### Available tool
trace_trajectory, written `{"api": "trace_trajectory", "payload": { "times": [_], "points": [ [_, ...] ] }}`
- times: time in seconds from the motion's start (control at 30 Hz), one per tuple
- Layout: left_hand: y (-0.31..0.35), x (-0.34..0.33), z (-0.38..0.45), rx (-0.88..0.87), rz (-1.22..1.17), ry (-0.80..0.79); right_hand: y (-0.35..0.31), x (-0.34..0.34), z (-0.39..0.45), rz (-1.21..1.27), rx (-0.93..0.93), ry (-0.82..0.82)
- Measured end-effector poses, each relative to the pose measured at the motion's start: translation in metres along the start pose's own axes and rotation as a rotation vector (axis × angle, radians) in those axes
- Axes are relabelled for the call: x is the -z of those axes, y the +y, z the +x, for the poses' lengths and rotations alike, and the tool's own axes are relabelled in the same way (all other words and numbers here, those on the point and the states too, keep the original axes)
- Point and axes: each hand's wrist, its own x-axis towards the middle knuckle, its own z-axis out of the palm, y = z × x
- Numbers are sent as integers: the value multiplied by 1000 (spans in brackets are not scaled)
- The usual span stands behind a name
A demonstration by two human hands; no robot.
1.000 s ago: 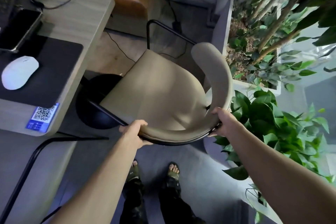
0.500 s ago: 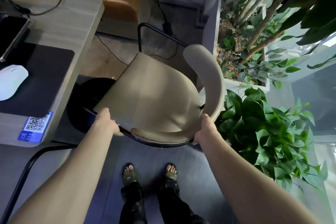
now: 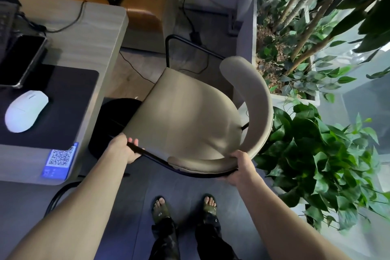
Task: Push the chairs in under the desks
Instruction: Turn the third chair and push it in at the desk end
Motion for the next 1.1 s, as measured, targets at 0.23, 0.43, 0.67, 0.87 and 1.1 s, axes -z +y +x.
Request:
{"api": "trace_trajectory", "payload": {
  "times": [0.23, 0.43, 0.67, 0.87, 1.1],
  "points": [
    [-27, 6, 5, 57, -98, -13, -20, 18, 3, -86, 97, -32],
    [-66, 11, 15, 113, -210, 6, -36, 31, 4, -175, 139, -19],
    [-84, 13, 8, 107, -238, 8, -51, 36, 0, -248, 145, -16],
    [-99, 16, -1, 111, -253, -68, -56, 45, 1, -264, 135, -5],
    [-103, 15, -17, 131, -91, -122, -68, 51, -7, -275, 164, 42]
  ]
}}
